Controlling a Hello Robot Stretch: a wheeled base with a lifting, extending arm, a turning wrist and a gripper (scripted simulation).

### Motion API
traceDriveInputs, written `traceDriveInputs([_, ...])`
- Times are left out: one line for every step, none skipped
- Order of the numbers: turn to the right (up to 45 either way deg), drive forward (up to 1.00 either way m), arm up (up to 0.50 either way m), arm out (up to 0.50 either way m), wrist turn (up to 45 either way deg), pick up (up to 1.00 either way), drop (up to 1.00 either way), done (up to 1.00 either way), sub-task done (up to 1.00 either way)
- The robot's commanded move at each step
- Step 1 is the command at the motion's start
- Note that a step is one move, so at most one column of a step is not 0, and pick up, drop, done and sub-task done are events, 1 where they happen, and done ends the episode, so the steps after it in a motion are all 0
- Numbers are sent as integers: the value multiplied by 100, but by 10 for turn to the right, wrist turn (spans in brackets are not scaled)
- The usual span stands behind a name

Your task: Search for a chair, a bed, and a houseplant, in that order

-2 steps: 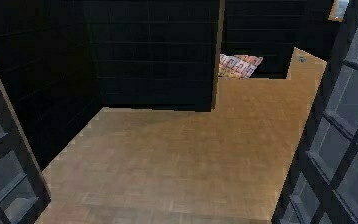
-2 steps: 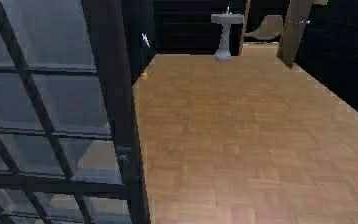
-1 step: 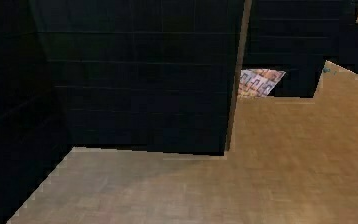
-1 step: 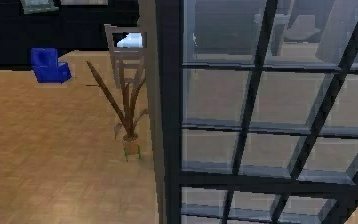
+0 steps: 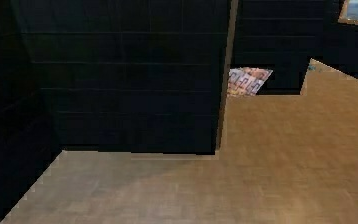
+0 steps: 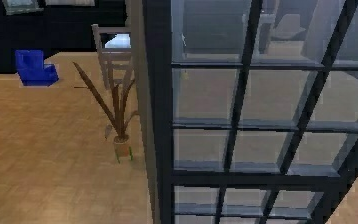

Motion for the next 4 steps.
traceDriveInputs([0,30,0,0,0,0,0,0,0])
traceDriveInputs([450,0,0,0,0,0,0,0,0])
traceDriveInputs([60,0,0,0,0,0,0,0,0])
traceDriveInputs([0,100,0,0,0,0,0,0,0])
